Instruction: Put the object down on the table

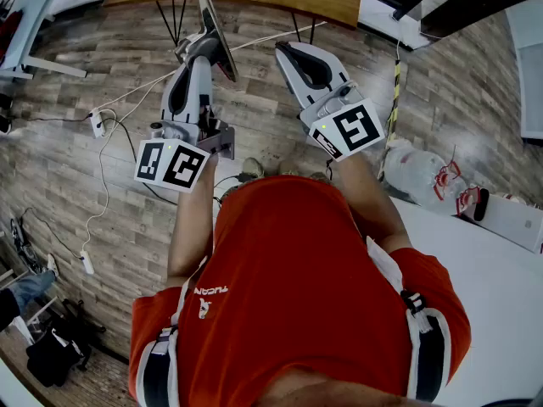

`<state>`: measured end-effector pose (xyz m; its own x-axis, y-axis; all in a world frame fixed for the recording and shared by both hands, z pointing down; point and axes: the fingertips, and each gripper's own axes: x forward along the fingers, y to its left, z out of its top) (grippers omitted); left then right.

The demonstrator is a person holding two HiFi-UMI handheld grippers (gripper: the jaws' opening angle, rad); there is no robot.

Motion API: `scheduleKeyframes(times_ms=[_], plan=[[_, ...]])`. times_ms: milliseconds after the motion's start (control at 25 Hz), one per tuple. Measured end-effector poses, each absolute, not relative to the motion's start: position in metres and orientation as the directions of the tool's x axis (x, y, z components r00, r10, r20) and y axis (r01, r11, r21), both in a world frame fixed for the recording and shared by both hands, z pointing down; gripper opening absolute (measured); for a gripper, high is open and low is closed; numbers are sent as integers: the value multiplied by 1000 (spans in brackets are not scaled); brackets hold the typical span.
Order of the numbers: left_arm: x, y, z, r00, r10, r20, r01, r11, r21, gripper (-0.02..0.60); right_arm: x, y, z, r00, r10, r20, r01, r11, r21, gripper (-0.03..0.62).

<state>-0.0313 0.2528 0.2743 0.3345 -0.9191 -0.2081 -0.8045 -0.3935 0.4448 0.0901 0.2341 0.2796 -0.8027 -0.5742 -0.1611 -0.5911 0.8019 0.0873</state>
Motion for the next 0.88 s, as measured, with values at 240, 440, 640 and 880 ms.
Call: scheduleKeyframes(times_ms=[240,440,640,880], plan=[[-35,246,279,337,-918,-210,-797,-397,455,9,84,231,280,-810,-563,-164,-581,809,88,25],[-42,244,283,336,-917,-216,-789,-399,468,9,78,229,284,-806,-571,-155,-587,805,88,25],[-68,232,287,337,-915,-221,-777,-402,485,9,56,219,288,-801,-583,-134,-596,798,93,25],[-86,223,293,360,-906,-224,-764,-424,486,9,38,211,294,-785,-606,-127,-618,780,97,25]])
